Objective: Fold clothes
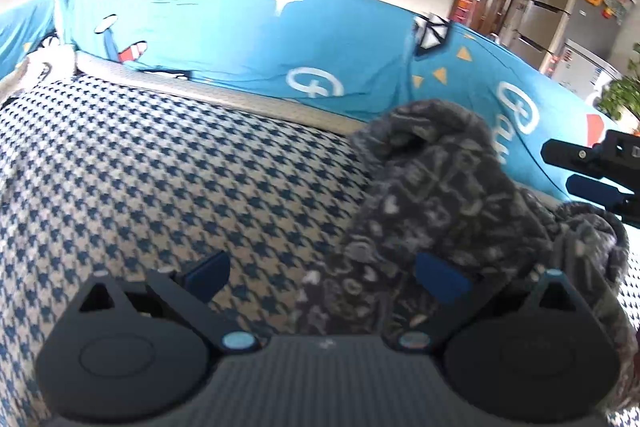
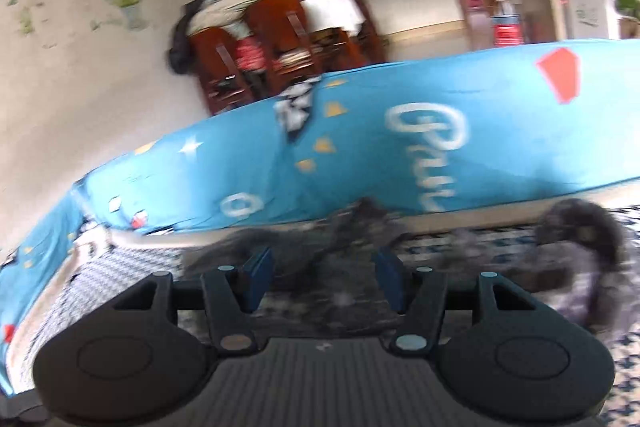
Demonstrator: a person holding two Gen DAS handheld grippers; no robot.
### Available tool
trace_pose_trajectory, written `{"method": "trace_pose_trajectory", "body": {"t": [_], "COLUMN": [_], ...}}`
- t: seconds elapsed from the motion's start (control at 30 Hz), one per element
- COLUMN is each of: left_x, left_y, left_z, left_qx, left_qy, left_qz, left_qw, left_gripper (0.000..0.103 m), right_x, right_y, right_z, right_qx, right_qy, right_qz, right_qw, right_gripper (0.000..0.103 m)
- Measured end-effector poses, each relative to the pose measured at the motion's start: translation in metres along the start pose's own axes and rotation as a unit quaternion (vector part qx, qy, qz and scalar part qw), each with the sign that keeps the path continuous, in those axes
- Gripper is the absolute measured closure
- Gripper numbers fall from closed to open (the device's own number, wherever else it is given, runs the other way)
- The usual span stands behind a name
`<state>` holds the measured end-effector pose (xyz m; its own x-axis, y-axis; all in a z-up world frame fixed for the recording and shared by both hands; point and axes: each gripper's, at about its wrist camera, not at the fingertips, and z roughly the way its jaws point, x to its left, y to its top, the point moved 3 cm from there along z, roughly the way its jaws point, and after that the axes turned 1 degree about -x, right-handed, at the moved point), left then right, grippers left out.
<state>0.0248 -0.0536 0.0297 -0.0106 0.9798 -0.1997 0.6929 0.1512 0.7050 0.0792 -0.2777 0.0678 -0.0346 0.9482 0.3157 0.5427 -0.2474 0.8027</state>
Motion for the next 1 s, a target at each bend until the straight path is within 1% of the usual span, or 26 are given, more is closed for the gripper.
{"method": "trace_pose_trajectory", "body": {"t": [0.13, 0.3, 0.43, 0.53, 0.63, 0.8, 0.9, 1.0], "left_x": [-0.011, -0.017, -0.019, -0.021, -0.022, -0.023, -0.023, -0.023], "left_y": [-0.005, -0.01, -0.012, -0.015, -0.017, -0.019, -0.02, -0.021], "left_z": [0.004, 0.011, 0.017, 0.021, 0.023, 0.029, 0.033, 0.035], "left_qx": [0.008, 0.019, 0.028, 0.036, 0.042, 0.048, 0.056, 0.062], "left_qy": [-0.006, -0.009, -0.008, -0.009, -0.012, -0.009, -0.007, -0.008], "left_qz": [0.013, 0.021, 0.019, 0.021, 0.023, 0.024, 0.022, 0.021], "left_qw": [0.9999, 0.9996, 0.9994, 0.9991, 0.9988, 0.9985, 0.9982, 0.9978], "left_gripper": [0.0, 0.0, 0.0, 0.0, 0.0, 0.0, 0.0, 0.0], "right_x": [-0.03, -0.061, -0.078, -0.083, -0.088, -0.096, -0.099, -0.1], "right_y": [0.005, 0.006, 0.009, 0.012, 0.011, 0.002, -0.004, -0.012], "right_z": [0.004, 0.019, 0.029, 0.039, 0.053, 0.075, 0.086, 0.097], "right_qx": [-0.006, 0.012, 0.018, 0.021, 0.033, 0.059, 0.071, 0.088], "right_qy": [-0.028, -0.054, -0.055, -0.062, -0.065, -0.082, -0.089, -0.093], "right_qz": [0.005, 0.014, 0.028, 0.023, 0.017, 0.008, -0.003, -0.022], "right_qw": [1.0, 0.998, 0.998, 0.998, 0.997, 0.995, 0.993, 0.992], "right_gripper": [0.045, 0.045, 0.045, 0.045, 0.044, 0.044, 0.04, 0.039]}}
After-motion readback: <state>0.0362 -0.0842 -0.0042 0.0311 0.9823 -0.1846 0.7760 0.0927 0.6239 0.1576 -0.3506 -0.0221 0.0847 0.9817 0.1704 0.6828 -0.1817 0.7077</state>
